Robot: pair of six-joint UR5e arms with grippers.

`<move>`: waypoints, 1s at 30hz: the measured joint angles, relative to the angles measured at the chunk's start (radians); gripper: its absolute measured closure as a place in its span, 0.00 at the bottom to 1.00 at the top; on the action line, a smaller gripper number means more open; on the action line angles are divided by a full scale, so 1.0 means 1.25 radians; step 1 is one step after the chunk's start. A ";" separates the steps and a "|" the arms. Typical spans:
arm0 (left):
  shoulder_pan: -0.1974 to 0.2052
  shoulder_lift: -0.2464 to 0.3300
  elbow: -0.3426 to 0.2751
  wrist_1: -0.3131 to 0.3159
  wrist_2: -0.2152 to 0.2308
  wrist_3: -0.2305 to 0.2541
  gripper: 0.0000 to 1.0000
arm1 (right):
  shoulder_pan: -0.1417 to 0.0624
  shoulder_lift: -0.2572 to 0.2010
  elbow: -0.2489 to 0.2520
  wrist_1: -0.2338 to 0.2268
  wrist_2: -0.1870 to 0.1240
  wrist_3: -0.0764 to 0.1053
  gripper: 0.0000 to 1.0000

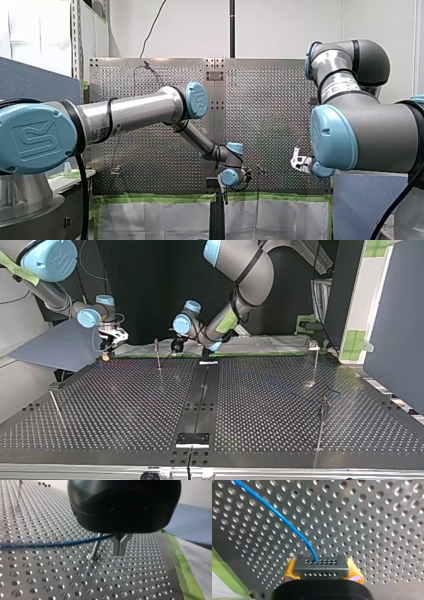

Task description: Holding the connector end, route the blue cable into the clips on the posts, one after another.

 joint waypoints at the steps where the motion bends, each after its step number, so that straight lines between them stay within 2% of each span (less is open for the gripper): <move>1: 0.000 0.000 0.000 0.000 -0.004 0.000 1.00 | 0.000 0.000 -0.001 0.000 0.006 0.000 1.00; 5: 0.000 0.000 0.000 -0.001 -0.014 0.002 1.00 | -0.001 0.002 -0.002 -0.001 0.038 0.001 1.00; 6: 0.000 0.000 0.000 -0.001 -0.015 0.003 0.96 | -0.001 0.002 -0.002 -0.002 0.043 0.001 1.00; 7: 0.000 0.000 0.000 -0.001 -0.014 0.004 0.96 | -0.002 0.003 -0.002 -0.002 0.051 0.001 1.00; 9: 0.000 0.001 0.000 -0.002 -0.013 0.008 0.67 | -0.002 0.003 -0.002 -0.002 0.059 0.000 1.00; 10: -0.001 0.001 0.000 -0.004 -0.013 0.012 0.67 | -0.002 0.003 -0.002 -0.002 0.059 0.000 1.00; 12: -0.004 0.001 0.000 -0.008 -0.013 0.022 0.46 | -0.002 0.004 -0.002 -0.002 0.055 0.000 1.00; 16: -0.013 0.001 0.000 -0.011 -0.010 0.047 0.40 | -0.002 0.005 -0.002 -0.003 0.035 0.001 1.00; 18: -0.017 0.001 0.000 -0.012 -0.001 0.061 0.24 | -0.002 0.006 -0.002 -0.003 0.024 0.001 1.00; 19: -0.020 0.001 0.000 -0.012 0.006 0.069 0.24 | -0.002 0.006 -0.002 -0.003 0.017 0.001 1.00; 20: -0.022 0.001 0.000 -0.012 0.012 0.075 0.14 | -0.002 0.006 -0.002 -0.003 0.012 0.001 1.00; 21: -0.023 0.001 0.000 -0.013 0.017 0.082 0.00 | -0.002 0.006 -0.002 -0.003 0.009 0.002 1.00; 25: -0.026 0.002 0.000 -0.014 0.039 0.110 0.00 | -0.002 0.006 -0.002 -0.003 0.002 0.002 1.00; 30: -0.033 0.020 0.000 -0.035 0.022 0.147 0.00 | -0.002 0.007 -0.002 -0.002 -0.006 0.002 1.00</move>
